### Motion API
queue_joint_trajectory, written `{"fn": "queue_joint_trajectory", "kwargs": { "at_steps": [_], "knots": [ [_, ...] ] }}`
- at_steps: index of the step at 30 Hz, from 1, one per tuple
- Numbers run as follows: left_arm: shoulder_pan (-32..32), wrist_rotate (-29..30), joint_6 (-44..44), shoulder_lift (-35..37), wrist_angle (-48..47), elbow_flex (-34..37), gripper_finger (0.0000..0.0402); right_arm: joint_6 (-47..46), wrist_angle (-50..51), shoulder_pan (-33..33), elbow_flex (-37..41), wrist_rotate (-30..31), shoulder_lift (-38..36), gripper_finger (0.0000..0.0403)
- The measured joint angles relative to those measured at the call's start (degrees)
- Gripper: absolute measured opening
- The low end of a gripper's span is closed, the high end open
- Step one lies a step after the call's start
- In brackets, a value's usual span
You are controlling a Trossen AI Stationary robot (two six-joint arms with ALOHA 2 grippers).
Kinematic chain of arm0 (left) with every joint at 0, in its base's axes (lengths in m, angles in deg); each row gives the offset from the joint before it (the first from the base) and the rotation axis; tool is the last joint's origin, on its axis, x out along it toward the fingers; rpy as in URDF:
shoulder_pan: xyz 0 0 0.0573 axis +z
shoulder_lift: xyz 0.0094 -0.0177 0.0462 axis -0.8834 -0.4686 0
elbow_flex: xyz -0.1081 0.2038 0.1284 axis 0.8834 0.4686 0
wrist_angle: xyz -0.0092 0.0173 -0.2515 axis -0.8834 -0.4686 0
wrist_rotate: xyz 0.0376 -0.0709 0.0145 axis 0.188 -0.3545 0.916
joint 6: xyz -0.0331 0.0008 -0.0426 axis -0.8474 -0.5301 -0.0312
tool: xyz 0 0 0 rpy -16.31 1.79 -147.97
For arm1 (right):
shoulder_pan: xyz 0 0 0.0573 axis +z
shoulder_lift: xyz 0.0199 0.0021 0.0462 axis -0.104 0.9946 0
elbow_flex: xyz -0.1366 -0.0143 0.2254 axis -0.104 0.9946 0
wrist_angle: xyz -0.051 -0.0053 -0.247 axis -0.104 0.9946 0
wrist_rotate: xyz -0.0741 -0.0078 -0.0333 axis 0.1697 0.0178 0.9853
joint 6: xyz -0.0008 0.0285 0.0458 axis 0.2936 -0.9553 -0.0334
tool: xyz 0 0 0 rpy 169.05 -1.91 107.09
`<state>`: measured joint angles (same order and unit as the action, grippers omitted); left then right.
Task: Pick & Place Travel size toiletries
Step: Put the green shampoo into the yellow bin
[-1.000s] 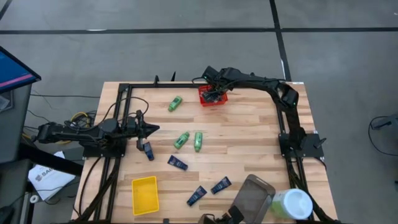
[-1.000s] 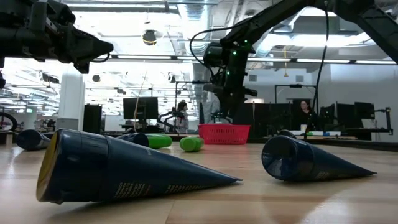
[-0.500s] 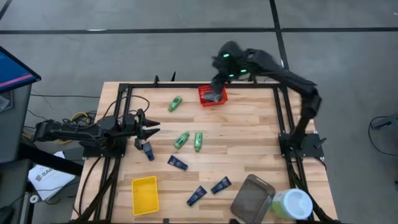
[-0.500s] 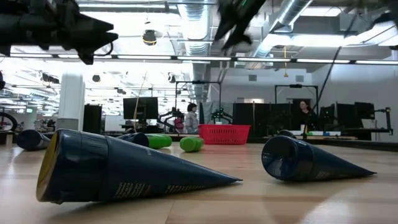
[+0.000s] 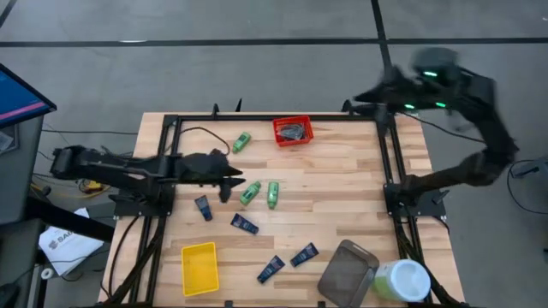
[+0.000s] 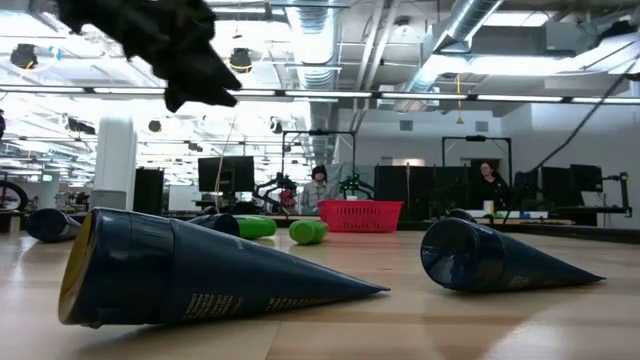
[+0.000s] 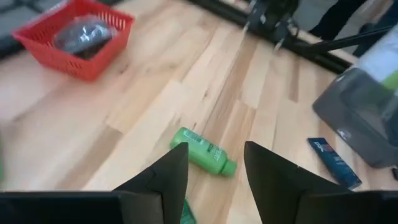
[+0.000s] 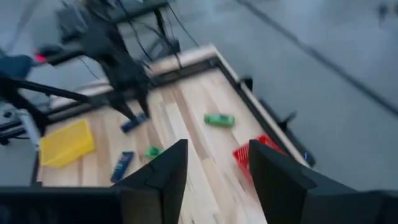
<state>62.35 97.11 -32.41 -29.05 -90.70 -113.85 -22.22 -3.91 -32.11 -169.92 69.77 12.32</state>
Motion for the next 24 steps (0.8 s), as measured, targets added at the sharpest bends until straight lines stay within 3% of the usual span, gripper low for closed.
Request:
{"fn": "queue_joint_trajectory", "kwargs": {
  "at_steps": [5,13,24],
  "knots": [
    [0.0,-0.7,-3.7,-9.9,-0.4,-4.8,0.0141,1.2,0.6,1.9,0.0,0.0,-9.8,0.0160],
    [0.0,-0.8,-5.8,-19.9,-0.9,-5.9,0.0152,0.6,0.8,3.4,0.1,0.0,-21.6,0.0145],
    [0.0,0.3,-2.7,-28.5,0.3,-5.9,0.0231,-2.8,0.7,1.7,5.2,1.0,-37.8,0.0128]
  ]
}}
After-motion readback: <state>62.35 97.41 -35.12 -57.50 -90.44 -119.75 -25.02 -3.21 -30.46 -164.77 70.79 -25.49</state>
